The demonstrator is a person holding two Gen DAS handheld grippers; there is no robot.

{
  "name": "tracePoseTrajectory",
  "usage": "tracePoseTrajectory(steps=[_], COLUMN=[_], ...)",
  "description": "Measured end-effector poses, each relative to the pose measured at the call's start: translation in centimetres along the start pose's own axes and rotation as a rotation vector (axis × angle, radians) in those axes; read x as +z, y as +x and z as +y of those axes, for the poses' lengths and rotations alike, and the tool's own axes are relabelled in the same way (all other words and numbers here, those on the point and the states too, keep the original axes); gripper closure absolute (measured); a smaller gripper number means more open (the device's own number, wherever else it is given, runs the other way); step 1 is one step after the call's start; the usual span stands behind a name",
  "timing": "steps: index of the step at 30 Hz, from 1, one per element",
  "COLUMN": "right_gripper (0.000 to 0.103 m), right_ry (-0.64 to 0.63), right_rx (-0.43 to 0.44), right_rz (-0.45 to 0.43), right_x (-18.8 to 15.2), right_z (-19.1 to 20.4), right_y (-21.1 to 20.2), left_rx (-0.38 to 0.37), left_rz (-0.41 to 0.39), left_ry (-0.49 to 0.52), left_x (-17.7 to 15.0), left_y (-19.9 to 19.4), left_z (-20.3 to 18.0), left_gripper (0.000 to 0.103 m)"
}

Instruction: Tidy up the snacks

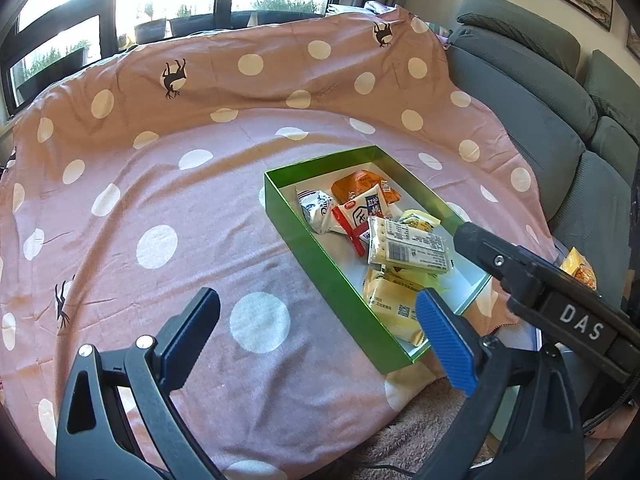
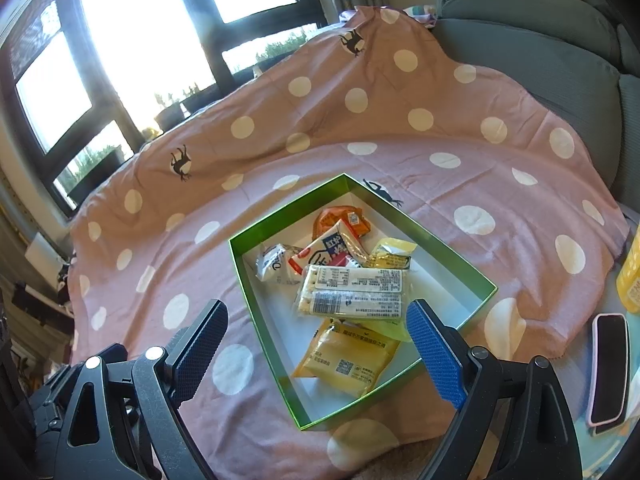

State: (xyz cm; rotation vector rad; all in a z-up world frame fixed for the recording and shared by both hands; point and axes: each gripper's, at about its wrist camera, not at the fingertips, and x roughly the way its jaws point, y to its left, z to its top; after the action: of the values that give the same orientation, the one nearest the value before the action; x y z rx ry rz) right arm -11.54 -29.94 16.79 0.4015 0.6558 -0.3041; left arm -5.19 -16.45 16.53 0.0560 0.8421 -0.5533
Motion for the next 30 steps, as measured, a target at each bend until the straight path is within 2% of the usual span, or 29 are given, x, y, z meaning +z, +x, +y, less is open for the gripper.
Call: tracePoseTrajectory(steps=[11,30], right_gripper=[0.012,0.012], right_ry=[-0.036,-0.009], right_rx=[-0.004,-0.022], right_rz=[0.004,0.009], right_x=[-0.16,-0.30], right_z=[0.79,0.25], right_y=[0.20,0.52], left_rx=[0.005,0.011], left_rz=[0.013,0.018], left_ry=[-0.004,-0.003], left_x=[-0.29,-0.38], left_y=[0.28,0.51], left_z=[0.27,0.40], left_gripper=[0.004,0.004])
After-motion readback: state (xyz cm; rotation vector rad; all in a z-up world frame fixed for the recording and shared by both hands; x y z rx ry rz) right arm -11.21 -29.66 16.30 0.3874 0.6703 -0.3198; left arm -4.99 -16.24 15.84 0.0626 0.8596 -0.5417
